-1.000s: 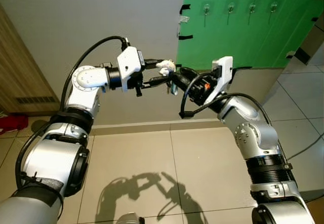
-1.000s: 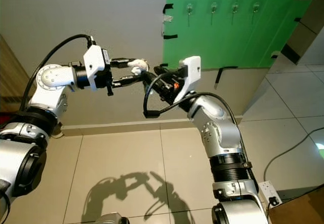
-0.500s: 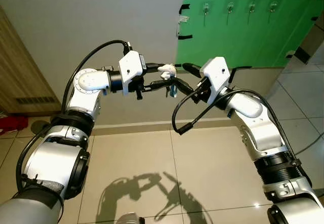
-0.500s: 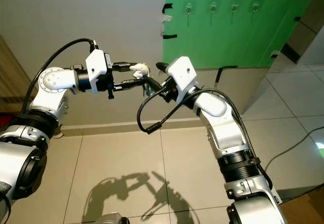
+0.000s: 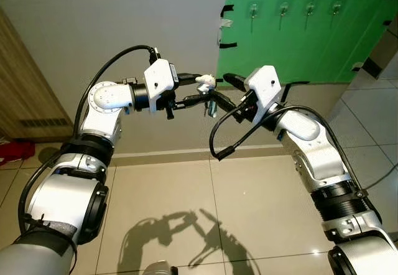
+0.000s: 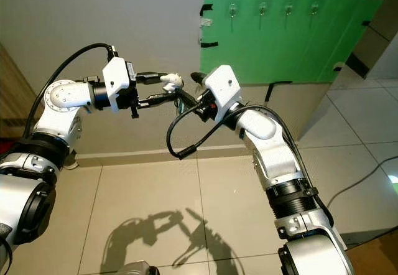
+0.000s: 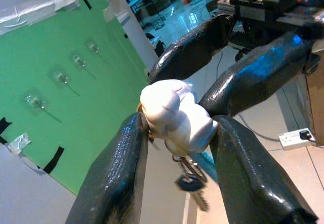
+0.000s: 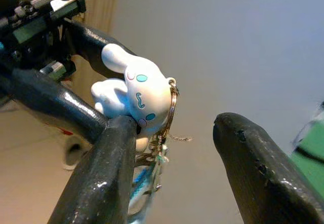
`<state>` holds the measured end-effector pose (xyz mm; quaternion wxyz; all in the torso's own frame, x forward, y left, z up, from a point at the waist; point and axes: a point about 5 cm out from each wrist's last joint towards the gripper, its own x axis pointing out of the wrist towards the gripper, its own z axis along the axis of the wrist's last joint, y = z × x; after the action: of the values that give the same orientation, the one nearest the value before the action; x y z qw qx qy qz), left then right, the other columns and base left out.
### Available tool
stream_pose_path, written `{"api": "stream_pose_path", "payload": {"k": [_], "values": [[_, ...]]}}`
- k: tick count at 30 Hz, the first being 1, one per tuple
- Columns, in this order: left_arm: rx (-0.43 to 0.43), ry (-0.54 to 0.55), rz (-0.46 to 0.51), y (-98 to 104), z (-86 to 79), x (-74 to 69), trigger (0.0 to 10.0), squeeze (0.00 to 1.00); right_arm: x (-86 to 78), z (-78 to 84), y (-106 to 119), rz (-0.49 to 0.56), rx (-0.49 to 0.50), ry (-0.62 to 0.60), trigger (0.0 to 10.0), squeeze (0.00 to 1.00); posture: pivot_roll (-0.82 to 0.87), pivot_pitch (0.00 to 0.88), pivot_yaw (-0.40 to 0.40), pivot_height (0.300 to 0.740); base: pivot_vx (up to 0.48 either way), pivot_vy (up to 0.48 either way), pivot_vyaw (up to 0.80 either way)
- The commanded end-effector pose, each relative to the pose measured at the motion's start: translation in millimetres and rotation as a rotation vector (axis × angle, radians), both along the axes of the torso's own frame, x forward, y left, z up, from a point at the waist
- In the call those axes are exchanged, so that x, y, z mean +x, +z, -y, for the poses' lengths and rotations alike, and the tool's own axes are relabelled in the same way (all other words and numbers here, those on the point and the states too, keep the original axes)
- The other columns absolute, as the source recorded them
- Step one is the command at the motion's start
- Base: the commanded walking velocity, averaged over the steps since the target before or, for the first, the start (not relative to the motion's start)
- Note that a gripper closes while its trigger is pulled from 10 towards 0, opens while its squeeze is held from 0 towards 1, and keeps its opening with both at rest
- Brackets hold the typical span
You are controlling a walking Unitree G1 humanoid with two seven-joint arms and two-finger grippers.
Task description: Hang keys on a hook
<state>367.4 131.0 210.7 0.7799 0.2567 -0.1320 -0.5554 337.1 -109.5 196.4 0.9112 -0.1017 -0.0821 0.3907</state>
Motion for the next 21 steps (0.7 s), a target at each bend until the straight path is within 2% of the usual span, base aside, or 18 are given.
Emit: {"api": "stream_pose_path", "payload": {"k": [1, 6, 21], "values": [[0.16, -0.1, -0.085, -29.5, 0.5, -11.3, 10.0, 0.0, 6.4, 61.5, 22.4, 0.035, 0.08, -0.235, 10.0, 0.0, 0.01, 0.0, 0.06, 0.74, 0.0, 0.0, 0.0], [0.164, -0.09, -0.089, -30.3, -1.0, -11.0, 10.0, 0.0, -7.6, 68.8, 22.7, 0.014, 0.017, -0.165, 10.0, 0.0, 0.01, 0.0, 0.063, 0.74, 0.0, 0.0, 0.0], [0.184, -0.093, -0.099, -34.9, -0.6, -12.2, 10.0, 0.0, -24.7, 84.5, 37.8, 0.006, -0.123, -0.096, 10.0, 0.0, 0.0, 0.0, 0.067, 0.74, 0.0, 0.0, 0.0]]}}
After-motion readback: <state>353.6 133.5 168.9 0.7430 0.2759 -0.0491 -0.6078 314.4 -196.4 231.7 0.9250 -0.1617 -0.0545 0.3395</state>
